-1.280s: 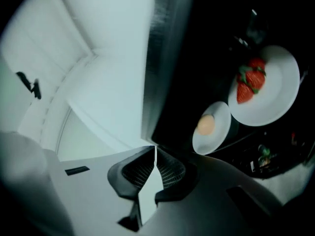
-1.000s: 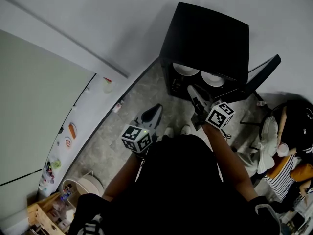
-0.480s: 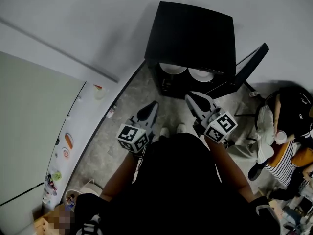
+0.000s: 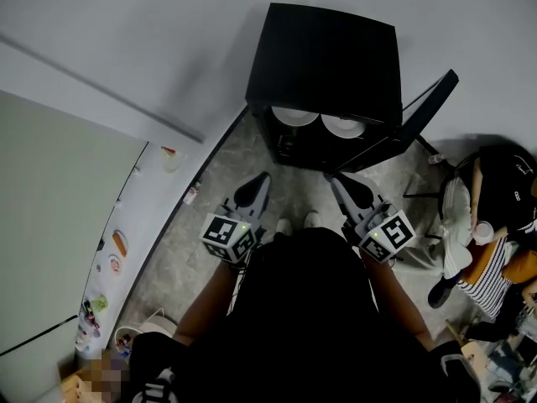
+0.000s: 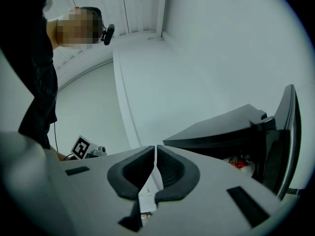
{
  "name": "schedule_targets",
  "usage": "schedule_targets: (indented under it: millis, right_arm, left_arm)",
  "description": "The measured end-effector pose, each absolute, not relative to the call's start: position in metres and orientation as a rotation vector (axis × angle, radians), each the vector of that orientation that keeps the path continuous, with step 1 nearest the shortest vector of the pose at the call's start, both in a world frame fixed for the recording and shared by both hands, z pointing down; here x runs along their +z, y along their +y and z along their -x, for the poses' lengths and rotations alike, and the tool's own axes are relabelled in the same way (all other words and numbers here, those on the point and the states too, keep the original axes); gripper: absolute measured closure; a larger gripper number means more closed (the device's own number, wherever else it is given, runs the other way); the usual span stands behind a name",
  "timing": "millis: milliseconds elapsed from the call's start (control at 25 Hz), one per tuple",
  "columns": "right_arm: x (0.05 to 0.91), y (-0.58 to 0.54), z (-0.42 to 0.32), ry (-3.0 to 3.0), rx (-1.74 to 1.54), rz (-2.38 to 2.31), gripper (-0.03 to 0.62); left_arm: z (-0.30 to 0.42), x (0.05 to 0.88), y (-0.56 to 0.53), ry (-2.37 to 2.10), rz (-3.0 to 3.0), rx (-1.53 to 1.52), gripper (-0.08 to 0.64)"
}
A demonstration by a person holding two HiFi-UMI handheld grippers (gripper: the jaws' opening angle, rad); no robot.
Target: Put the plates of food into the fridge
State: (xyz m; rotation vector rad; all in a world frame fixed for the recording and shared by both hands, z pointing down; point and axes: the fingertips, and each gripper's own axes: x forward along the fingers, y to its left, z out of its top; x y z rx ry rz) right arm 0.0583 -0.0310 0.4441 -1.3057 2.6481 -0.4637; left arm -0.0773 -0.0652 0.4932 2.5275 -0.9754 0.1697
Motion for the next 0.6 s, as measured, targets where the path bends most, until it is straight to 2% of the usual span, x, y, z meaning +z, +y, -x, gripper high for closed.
schedule_targets:
  millis: [280, 600]
  right_arm:
    - [0.437, -0.014, -0.060, 2.672, -0.353, 1.355, 0.558]
    - [0.451, 0.002, -0.062, 2.698, -0.409, 1.375, 0.558]
  left_arm:
    - [0.083, 0.492, -0.057, -0.999, -2.534, 0.178, 0.535]
    - [0.079, 0.493, -0.049, -1.003, -2.548, 0.200, 0.535]
